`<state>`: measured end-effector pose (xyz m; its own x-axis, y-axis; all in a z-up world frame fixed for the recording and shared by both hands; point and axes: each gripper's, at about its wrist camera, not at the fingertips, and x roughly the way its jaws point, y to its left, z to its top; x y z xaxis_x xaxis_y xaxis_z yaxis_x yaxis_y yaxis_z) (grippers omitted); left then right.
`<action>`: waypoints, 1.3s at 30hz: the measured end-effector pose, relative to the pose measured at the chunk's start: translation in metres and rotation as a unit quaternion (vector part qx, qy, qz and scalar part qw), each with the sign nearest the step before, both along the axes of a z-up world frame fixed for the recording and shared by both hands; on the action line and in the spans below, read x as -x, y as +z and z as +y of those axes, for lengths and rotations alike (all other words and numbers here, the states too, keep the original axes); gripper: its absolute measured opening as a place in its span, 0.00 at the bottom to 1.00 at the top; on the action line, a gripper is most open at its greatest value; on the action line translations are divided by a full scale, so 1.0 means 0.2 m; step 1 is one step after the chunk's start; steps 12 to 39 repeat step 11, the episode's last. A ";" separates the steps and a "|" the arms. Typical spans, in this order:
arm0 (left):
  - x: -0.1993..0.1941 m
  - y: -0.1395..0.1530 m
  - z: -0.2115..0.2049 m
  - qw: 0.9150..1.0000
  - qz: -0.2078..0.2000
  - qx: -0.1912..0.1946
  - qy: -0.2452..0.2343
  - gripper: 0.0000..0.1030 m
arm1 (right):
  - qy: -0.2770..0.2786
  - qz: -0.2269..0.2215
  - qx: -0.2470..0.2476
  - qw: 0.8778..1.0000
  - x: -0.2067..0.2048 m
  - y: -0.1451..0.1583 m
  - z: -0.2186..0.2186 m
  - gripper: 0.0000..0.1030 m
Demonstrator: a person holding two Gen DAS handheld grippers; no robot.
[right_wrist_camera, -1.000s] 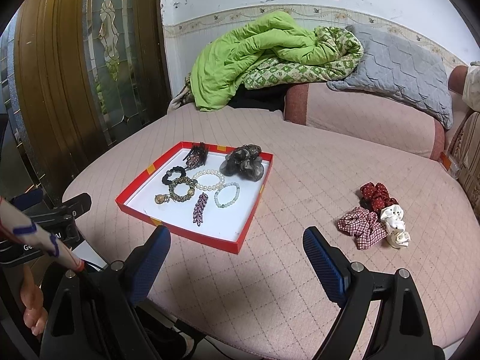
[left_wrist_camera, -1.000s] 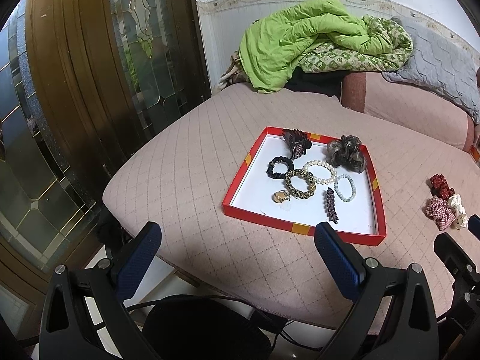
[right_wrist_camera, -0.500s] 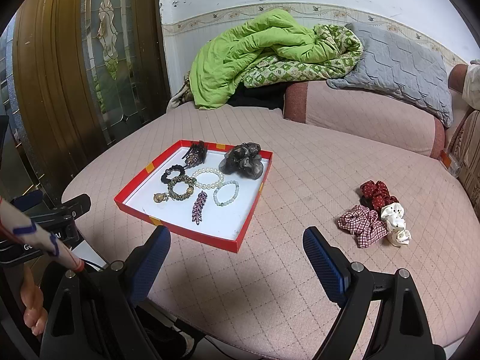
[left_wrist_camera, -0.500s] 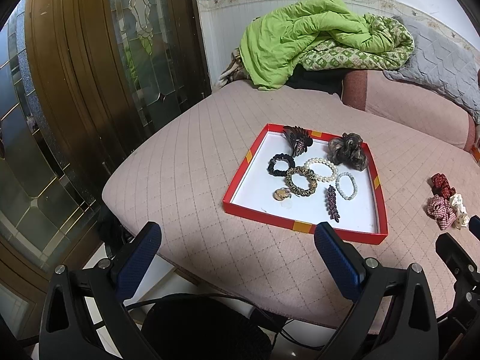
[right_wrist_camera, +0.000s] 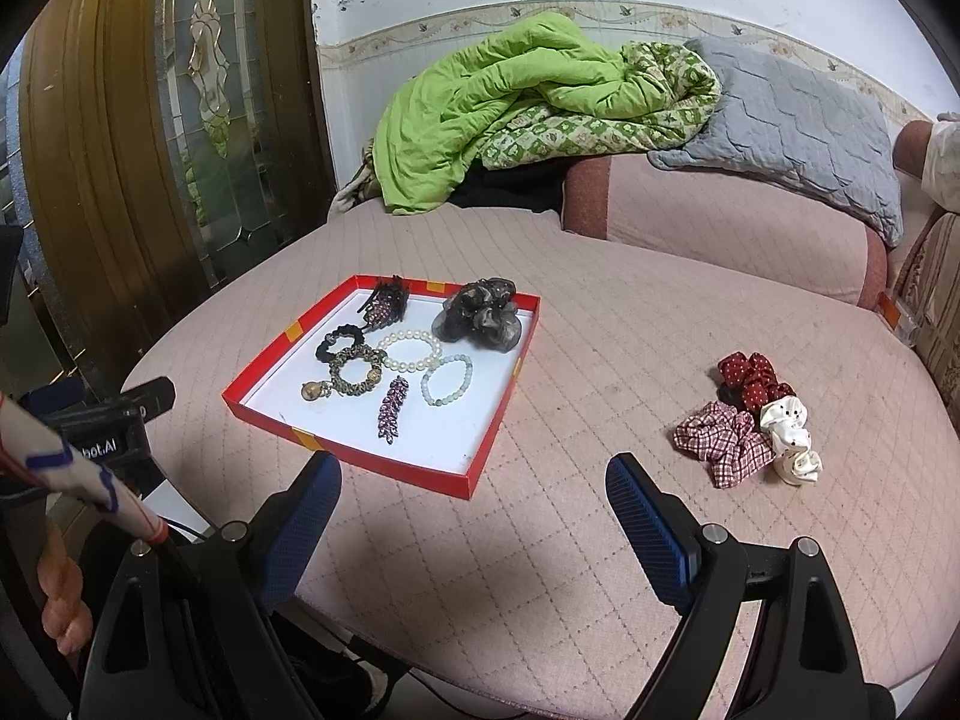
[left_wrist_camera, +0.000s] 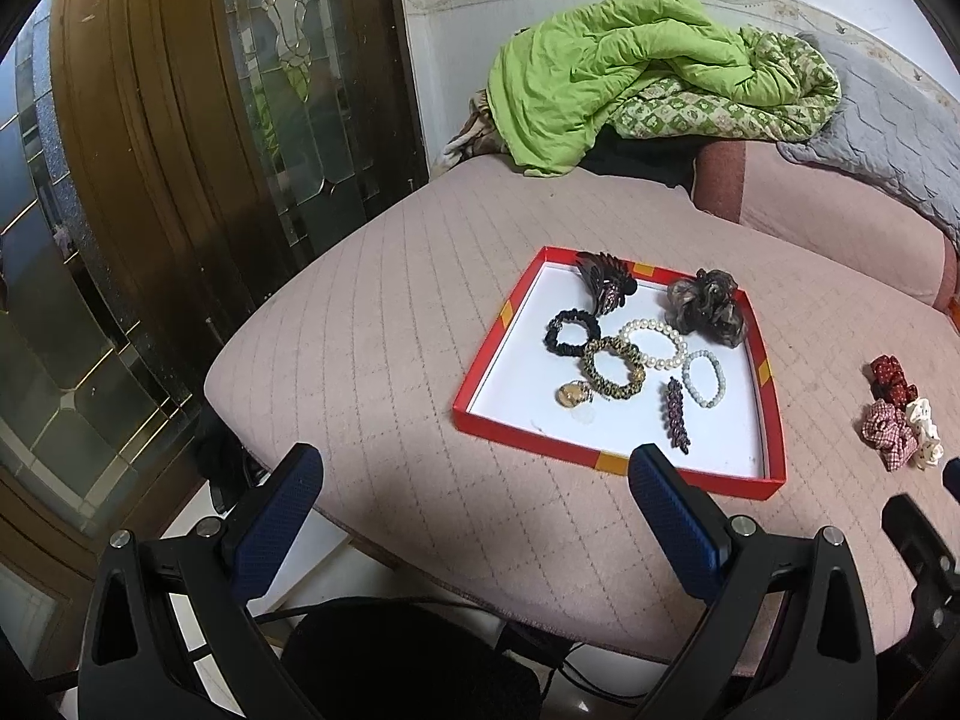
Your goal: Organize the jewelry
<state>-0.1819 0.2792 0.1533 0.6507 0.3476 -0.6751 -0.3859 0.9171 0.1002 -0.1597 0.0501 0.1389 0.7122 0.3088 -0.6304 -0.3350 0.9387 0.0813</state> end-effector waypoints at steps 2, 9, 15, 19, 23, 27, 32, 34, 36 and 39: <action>-0.03 0.01 -0.01 1.000 0.001 0.001 -0.001 0.99 | -0.002 0.001 0.000 1.000 0.00 0.00 -0.01 0.90; -0.13 0.00 -0.11 0.999 0.022 0.004 -0.029 0.98 | -0.021 0.008 -0.011 1.000 -0.03 -0.02 -0.11 0.90; -0.18 -0.01 -0.21 0.998 0.028 0.005 -0.059 0.98 | -0.034 0.013 -0.017 0.999 -0.05 -0.04 -0.17 0.90; -0.18 -0.01 -0.21 0.998 0.028 0.005 -0.059 0.98 | -0.034 0.013 -0.017 0.999 -0.05 -0.04 -0.17 0.90; -0.18 -0.01 -0.21 0.998 0.028 0.005 -0.059 0.98 | -0.034 0.013 -0.017 0.999 -0.05 -0.04 -0.17 0.90; -0.18 -0.01 -0.21 0.998 0.028 0.005 -0.059 0.98 | -0.034 0.013 -0.017 0.999 -0.05 -0.04 -0.17 0.90; -0.18 -0.01 -0.21 0.998 0.028 0.005 -0.059 0.98 | -0.034 0.013 -0.017 0.999 -0.05 -0.04 -0.17 0.90; -0.18 -0.01 -0.21 0.998 0.028 0.005 -0.059 0.98 | -0.034 0.013 -0.017 0.999 -0.05 -0.04 -0.17 0.90; -0.18 -0.01 -0.21 0.998 0.028 0.005 -0.059 0.98 | -0.034 0.013 -0.017 0.999 -0.05 -0.04 -0.17 0.90; -0.18 -0.01 -0.21 0.998 0.028 0.005 -0.059 0.98 | -0.034 0.013 -0.017 0.999 -0.05 -0.04 -0.17 0.90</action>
